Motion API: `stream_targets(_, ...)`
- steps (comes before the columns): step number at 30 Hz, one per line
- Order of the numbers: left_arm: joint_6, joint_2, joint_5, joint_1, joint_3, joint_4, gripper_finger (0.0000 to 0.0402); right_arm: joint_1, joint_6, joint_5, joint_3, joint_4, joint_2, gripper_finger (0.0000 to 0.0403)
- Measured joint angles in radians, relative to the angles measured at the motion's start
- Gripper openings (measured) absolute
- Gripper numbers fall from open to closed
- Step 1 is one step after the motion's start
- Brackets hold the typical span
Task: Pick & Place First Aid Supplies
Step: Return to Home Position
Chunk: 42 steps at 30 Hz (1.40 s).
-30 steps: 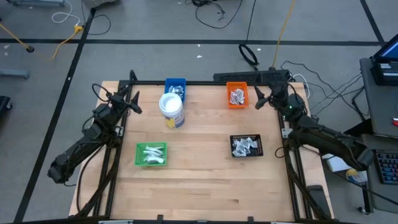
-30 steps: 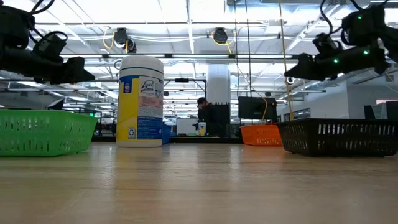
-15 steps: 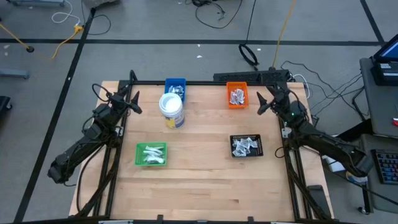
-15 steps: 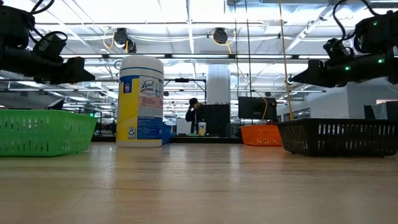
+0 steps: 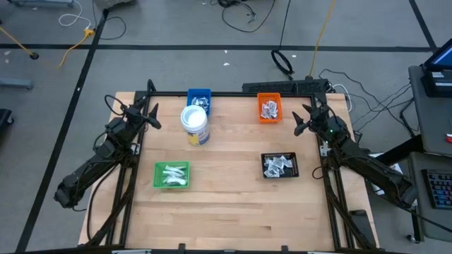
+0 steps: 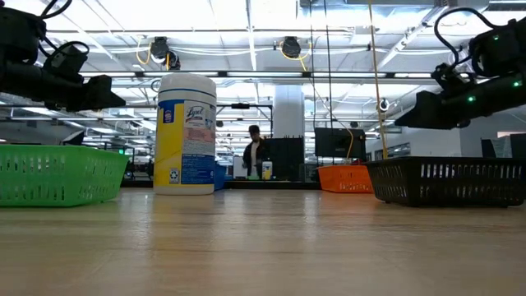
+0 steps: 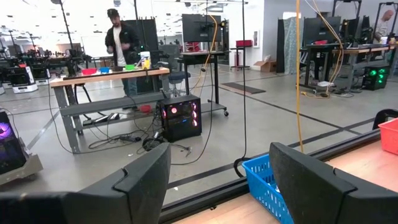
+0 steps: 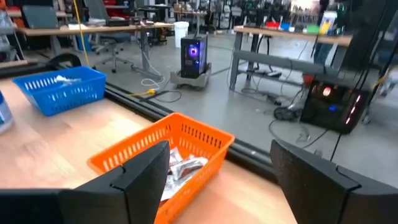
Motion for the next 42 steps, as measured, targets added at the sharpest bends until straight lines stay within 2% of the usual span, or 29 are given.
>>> stream_targets(7, 0.0, 0.0, 0.0, 0.0, 0.0, 0.0, 0.0274, 0.0, 0.138, 0.0, -0.001, -0.132, -0.104, 0.0277)
stream_targets(17, 0.0, 0.0, 0.0, 0.0, 0.0, 0.0, 0.0274, 0.0, 0.057, -0.001, -0.001, -0.148, -0.182, 0.0271)
stream_targets(25, 0.0, 0.0, 0.0, 0.0, 0.0, 0.0, 0.0274, 0.0, 0.058, 0.001, -0.002, -0.147, -0.291, 0.0274)
stream_targets(30, 0.0, 0.0, 0.0, 0.0, 0.0, 0.0, 0.0273, 0.0, 0.058, 0.005, -0.002, -0.09, -0.289, 0.027)
stream_targets(42, 0.0, 0.0, 0.0, 0.0, 0.0, 0.0, 0.0274, 0.0, 0.058, 0.004, -0.002, -0.088, -0.289, 0.0271)
